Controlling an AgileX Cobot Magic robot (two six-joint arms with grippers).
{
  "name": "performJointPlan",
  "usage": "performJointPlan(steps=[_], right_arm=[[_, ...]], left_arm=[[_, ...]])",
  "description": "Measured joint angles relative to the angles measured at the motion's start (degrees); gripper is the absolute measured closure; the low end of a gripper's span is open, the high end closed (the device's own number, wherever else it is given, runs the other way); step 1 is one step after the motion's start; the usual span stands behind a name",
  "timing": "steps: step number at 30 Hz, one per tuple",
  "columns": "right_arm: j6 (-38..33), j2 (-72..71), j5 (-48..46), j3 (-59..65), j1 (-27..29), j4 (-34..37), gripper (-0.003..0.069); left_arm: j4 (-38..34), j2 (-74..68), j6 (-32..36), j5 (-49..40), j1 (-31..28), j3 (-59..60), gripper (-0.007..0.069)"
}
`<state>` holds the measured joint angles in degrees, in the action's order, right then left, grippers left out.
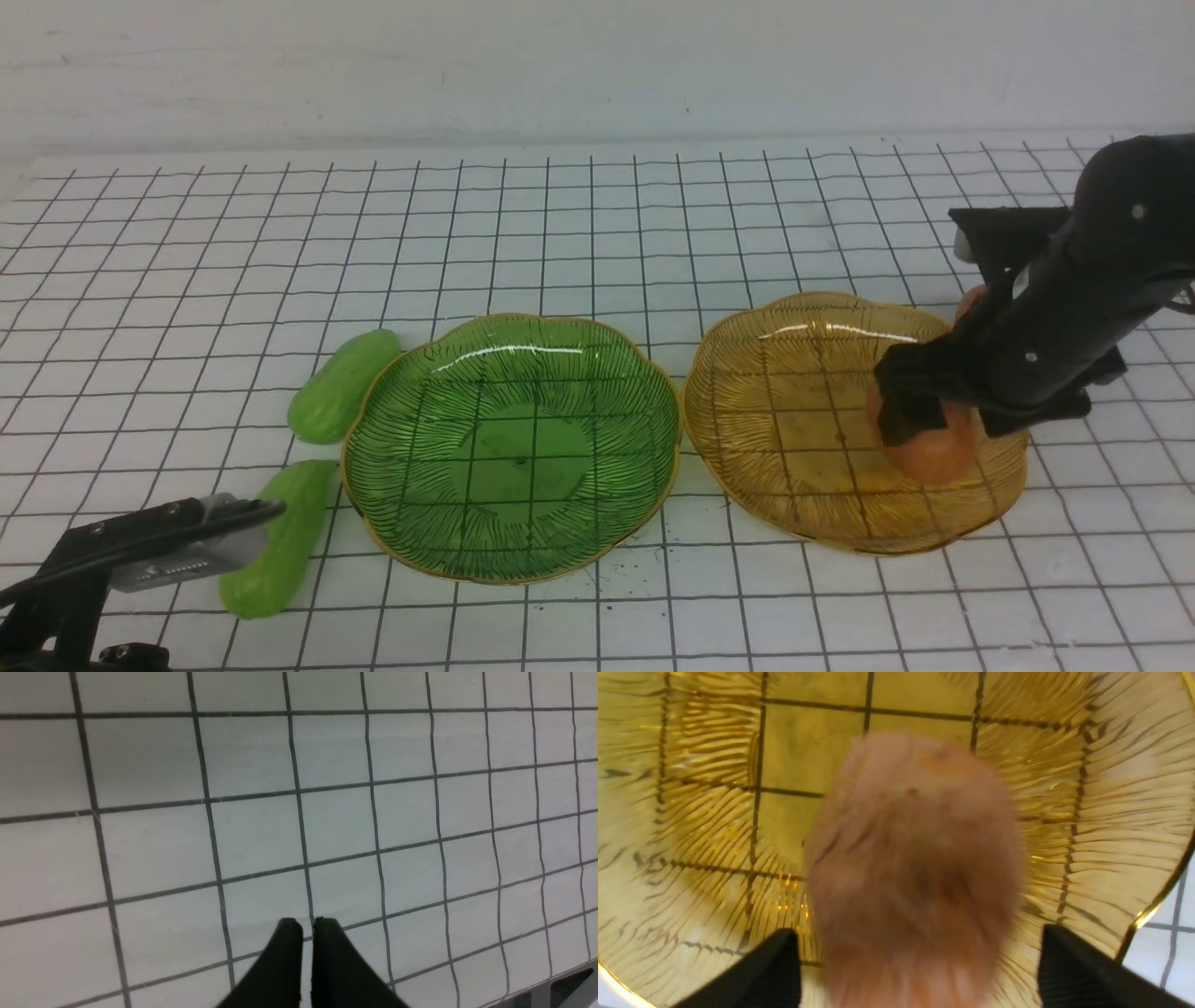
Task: Put different types of vegetables on the plate.
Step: 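Put the potato onto the plate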
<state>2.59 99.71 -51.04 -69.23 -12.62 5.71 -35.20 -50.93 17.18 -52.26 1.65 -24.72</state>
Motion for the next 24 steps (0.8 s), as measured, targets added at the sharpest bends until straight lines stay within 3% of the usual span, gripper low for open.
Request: performJointPlan(steps=[9, 16, 24], right_arm=[[2.7, 0.0, -0.4, -1.7, 0.1, -7.5, -0.0032], [10.0, 0.2, 1.9, -8.9, 4.6, -14.7, 0.0019], [10.7, 7.1, 5.0, -13.8, 8.5, -15.8, 0.0053]], left_arm=[[0.0, 0.0, 0.0, 0.0, 0.0, 0.0, 0.0608], [0.0, 0.0, 0.0, 0.0, 0.0, 0.0, 0.0608], [0.0, 0.0, 0.0, 0.0, 0.0, 0.0, 0.0608]])
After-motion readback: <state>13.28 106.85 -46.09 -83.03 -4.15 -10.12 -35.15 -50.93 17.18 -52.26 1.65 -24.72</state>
